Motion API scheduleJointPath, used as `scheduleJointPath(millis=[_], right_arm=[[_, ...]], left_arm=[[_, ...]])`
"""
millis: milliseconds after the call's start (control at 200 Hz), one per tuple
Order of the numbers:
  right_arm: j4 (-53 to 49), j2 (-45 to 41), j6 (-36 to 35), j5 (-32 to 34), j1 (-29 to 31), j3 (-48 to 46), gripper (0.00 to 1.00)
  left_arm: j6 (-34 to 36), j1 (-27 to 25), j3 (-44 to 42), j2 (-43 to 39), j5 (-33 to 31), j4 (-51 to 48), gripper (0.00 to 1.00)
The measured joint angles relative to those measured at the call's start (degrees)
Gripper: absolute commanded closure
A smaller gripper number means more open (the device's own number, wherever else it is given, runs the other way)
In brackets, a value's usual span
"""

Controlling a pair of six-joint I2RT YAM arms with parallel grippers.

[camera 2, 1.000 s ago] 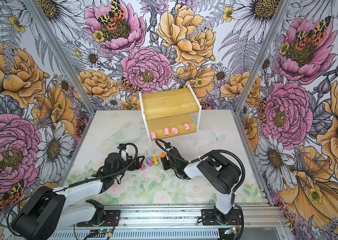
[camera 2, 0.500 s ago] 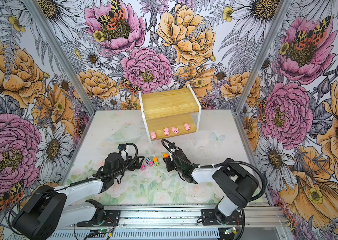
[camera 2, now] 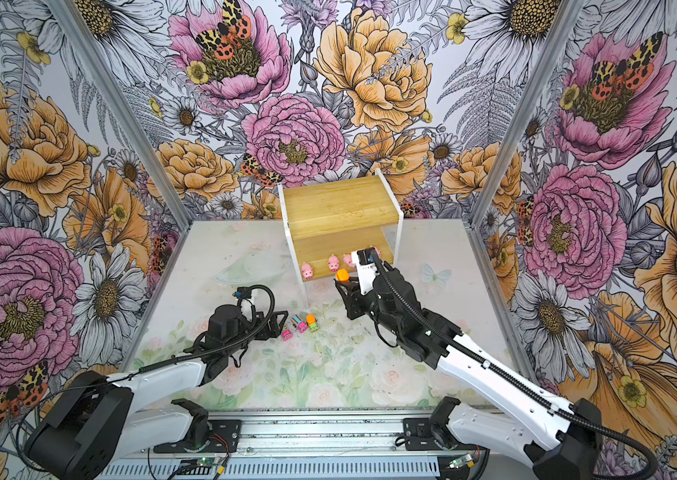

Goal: Place and organize the plastic toys onto the shelf
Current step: 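Lift the green truck with the right gripper onto the upper shelf board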

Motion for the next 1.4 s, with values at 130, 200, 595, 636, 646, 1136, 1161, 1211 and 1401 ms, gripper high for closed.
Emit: scheduleJointPath(millis=[130,200,595,636,646,1136,1161,1211,1401], right_arm=[[-4.8,4.0,-3.9,1.6,-3.1,12.9,0.80],[-6.6,7.3,-6.1,2.6,-5.5,19.5,0.80],[-14.6,26.9,-11.8,4.9,-18.1,45.2,0.80],[-15.5,27.9,-11.8,4.1,-19.4,46.3,0.80],[-15.7,28.1,-11.8,3.8,-19.8,46.5,0.80],[-23.1,31.9,-11.4,-8.9,-26.4,48.5,0.81],[-23.2,32.1,-11.4,-9.4,-26.4,48.5,0.81],[-23.3,32.2,-11.4,-10.0,-26.4,48.5,0.81],[-23.4,32.4,-11.5,-11.4,-26.4,47.5,0.81]], left_arm=[[0.3,0.3,0.1,-0.5,0.0,-0.2,0.01],[0.5,0.4,0.5,-0.6,0.0,-0.4,0.01],[1.8,1.0,2.6,-1.1,0.7,-2.3,0.01],[2.1,1.0,3.0,-1.2,0.7,-2.6,0.01],[2.1,1.1,3.1,-1.2,0.7,-2.8,0.01],[3.0,1.5,4.9,-1.1,1.1,-3.2,0.01],[3.0,1.5,5.0,-1.0,1.1,-3.2,0.01],[2.9,1.5,5.2,-0.8,1.1,-3.2,0.01],[3.0,1.5,5.3,-0.5,1.2,-3.2,0.01]])
